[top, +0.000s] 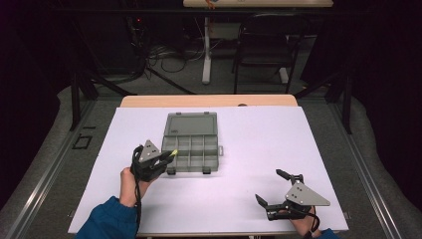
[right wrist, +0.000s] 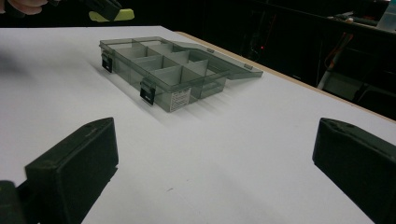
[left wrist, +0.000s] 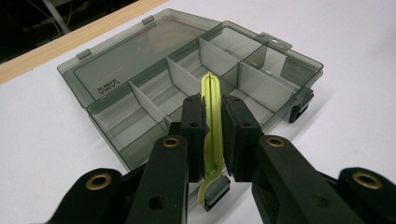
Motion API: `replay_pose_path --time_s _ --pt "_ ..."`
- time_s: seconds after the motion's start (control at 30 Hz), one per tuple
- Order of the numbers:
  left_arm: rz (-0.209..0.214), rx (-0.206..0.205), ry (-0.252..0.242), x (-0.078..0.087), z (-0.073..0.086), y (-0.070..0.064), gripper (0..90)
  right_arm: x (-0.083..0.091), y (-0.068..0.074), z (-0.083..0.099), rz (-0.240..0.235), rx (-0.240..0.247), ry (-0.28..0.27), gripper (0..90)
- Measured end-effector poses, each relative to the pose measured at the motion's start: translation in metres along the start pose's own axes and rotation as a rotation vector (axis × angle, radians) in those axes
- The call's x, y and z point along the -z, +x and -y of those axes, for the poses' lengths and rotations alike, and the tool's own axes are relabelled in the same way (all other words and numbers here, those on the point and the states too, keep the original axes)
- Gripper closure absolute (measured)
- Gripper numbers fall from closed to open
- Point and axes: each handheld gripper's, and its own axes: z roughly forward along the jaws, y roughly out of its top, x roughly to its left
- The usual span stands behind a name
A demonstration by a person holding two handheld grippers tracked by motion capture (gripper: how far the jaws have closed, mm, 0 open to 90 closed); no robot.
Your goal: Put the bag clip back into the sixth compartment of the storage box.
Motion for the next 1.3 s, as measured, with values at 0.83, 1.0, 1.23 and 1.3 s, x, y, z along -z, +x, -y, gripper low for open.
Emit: replay_pose_path --time_s 0.83,1.0,1.23,1.3 --pt "0.023 -0.026 0.006 -0.017 -0.007 0.001 79.6 0.0 0.0 0.0 0.0 0.0 -0.002 0.0" --pt "0.03 -0.024 0.007 -0.021 -0.007 0.002 79.6 0.0 0.0 0.0 0.0 -0.001 0.001 0.0" --pt "0.034 -0.023 0.008 -0.025 -0.008 0.003 79.5 0.0 0.0 0.0 0.0 -0.001 0.002 0.0" --pt "0.033 -0.024 0.011 -0.026 -0.008 0.003 79.6 0.0 0.0 0.0 0.0 -0.001 0.002 0.0"
